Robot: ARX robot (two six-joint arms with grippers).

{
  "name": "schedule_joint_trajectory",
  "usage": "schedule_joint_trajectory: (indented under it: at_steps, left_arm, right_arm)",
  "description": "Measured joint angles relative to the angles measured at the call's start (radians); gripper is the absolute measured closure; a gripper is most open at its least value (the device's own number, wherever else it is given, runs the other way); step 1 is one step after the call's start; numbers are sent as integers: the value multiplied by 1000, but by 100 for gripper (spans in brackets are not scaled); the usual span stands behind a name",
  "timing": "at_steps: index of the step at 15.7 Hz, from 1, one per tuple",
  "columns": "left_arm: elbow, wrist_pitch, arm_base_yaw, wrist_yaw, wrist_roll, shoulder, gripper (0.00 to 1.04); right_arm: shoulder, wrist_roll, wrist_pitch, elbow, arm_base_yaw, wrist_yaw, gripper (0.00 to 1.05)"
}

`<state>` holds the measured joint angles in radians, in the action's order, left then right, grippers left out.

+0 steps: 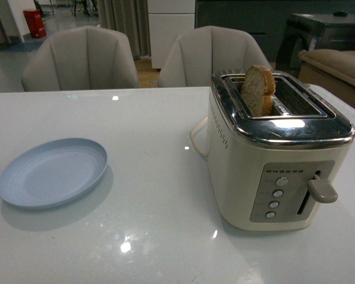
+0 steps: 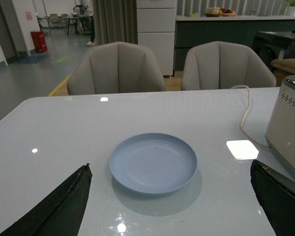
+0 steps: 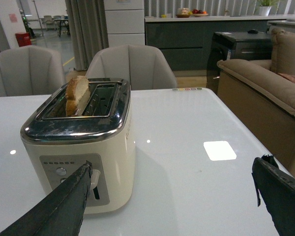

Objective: Left arm holds plate, right arm toasts bread

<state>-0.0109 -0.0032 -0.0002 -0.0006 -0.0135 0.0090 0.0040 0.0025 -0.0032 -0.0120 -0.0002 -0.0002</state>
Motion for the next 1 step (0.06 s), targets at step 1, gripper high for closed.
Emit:
schedule_joint_trajectory:
  at_steps: [1]
  left_arm:
    - [0,0,0,0,0,0,7]
  right_arm:
    - [0,0,0,0,0,0,6]
